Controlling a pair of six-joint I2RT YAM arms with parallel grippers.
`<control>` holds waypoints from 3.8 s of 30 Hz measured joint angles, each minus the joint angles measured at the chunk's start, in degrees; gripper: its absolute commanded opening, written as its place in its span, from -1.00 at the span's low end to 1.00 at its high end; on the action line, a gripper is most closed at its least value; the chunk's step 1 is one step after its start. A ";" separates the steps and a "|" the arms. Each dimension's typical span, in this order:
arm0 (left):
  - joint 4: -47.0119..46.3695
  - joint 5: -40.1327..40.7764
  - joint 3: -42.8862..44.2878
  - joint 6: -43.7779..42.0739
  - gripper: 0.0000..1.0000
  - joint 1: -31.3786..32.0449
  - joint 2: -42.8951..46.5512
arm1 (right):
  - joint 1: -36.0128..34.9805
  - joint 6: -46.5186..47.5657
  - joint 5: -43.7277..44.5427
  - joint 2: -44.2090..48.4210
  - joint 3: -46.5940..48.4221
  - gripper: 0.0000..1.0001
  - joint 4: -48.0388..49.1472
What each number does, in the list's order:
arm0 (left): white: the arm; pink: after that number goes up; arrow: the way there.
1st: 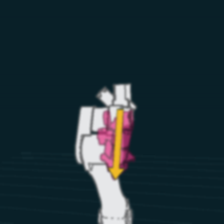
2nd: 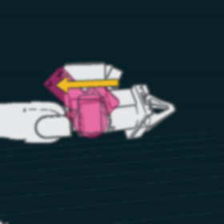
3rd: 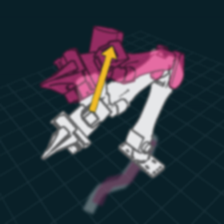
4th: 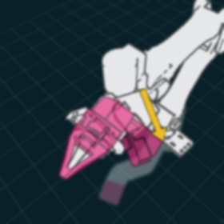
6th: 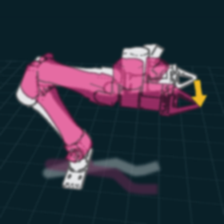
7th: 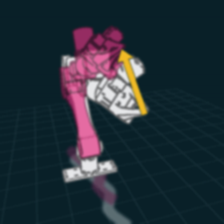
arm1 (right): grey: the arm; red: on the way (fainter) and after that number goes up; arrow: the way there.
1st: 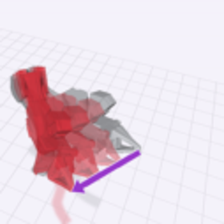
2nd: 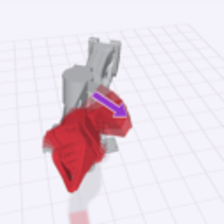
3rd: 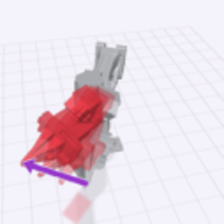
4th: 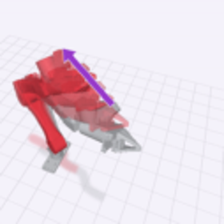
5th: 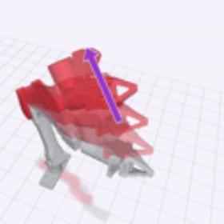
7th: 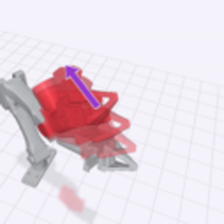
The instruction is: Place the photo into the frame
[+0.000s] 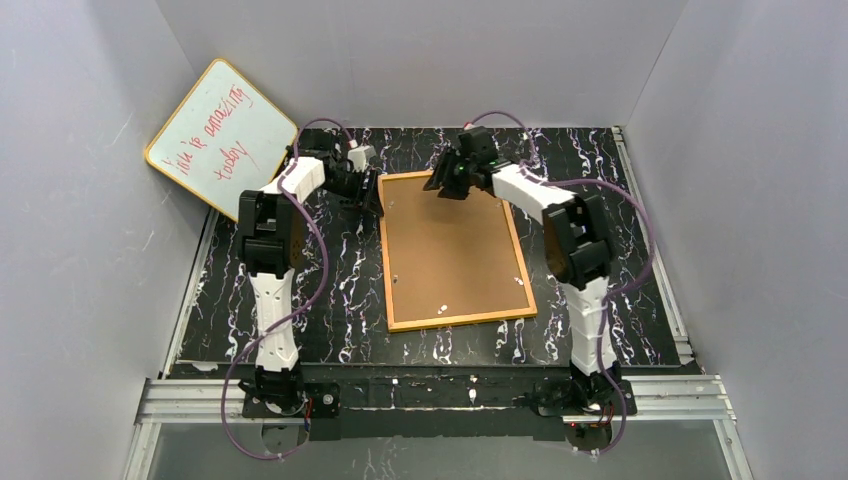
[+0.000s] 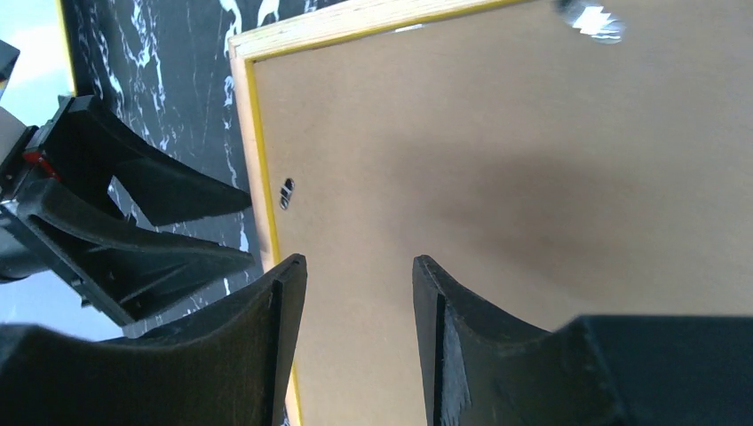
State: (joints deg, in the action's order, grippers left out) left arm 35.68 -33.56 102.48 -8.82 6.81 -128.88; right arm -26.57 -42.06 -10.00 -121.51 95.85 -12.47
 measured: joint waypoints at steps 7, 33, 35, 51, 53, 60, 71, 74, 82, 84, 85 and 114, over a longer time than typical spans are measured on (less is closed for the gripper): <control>-2.75 -4.87 0.00 3.48 -0.30 1.07 -2.16 | -3.19 -1.62 -4.81 -11.52 10.27 0.10 0.11; -5.51 -9.53 -2.73 3.10 -0.93 -0.15 -1.95 | -6.99 -9.79 -10.99 -20.70 18.05 0.04 7.15; -5.62 -9.53 -2.80 2.99 -0.93 -0.15 -1.92 | -7.17 -10.29 -11.19 -21.00 18.36 0.03 7.50; -5.90 -9.60 -3.13 2.56 -0.97 -0.15 -1.75 | -7.37 -13.51 -13.16 -22.49 18.88 0.02 10.40; -5.90 -9.57 -3.13 2.47 -0.97 -0.15 -1.75 | -7.34 -13.70 -13.55 -22.71 18.91 0.02 10.91; -5.90 -9.60 -3.13 2.45 -0.99 -0.13 -1.75 | -7.21 -13.97 -14.95 -23.76 20.26 0.00 11.21; -5.88 -9.57 -3.10 2.45 -1.00 -0.11 -1.75 | -7.21 -13.14 -17.64 -26.32 23.85 -0.04 10.99; -5.90 -9.57 -3.10 2.45 -1.00 -0.11 -1.75 | -7.19 -12.94 -18.05 -26.49 24.06 -0.05 10.95; -5.86 -9.55 -3.08 2.45 -0.90 -0.11 -1.75 | -7.17 -11.69 -18.71 -26.62 24.74 0.10 10.51; -5.66 -9.44 -2.97 2.45 -0.74 -0.11 -1.73 | -6.86 -10.56 -18.75 -26.62 25.86 0.19 8.90; -5.62 -9.35 -2.97 2.43 -0.66 -0.11 -1.64 | -6.73 -9.90 -18.67 -26.47 26.10 0.22 8.52; -1.29 -9.99 -30.10 -1.20 -0.62 3.74 14.10 | -18.08 -11.80 -13.42 12.39 -33.88 0.17 20.63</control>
State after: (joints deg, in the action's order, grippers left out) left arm 34.39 -43.55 72.38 -10.02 10.55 -114.78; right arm -44.64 -53.87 -23.42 -109.12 61.98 8.16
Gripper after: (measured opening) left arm 0.208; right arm 0.590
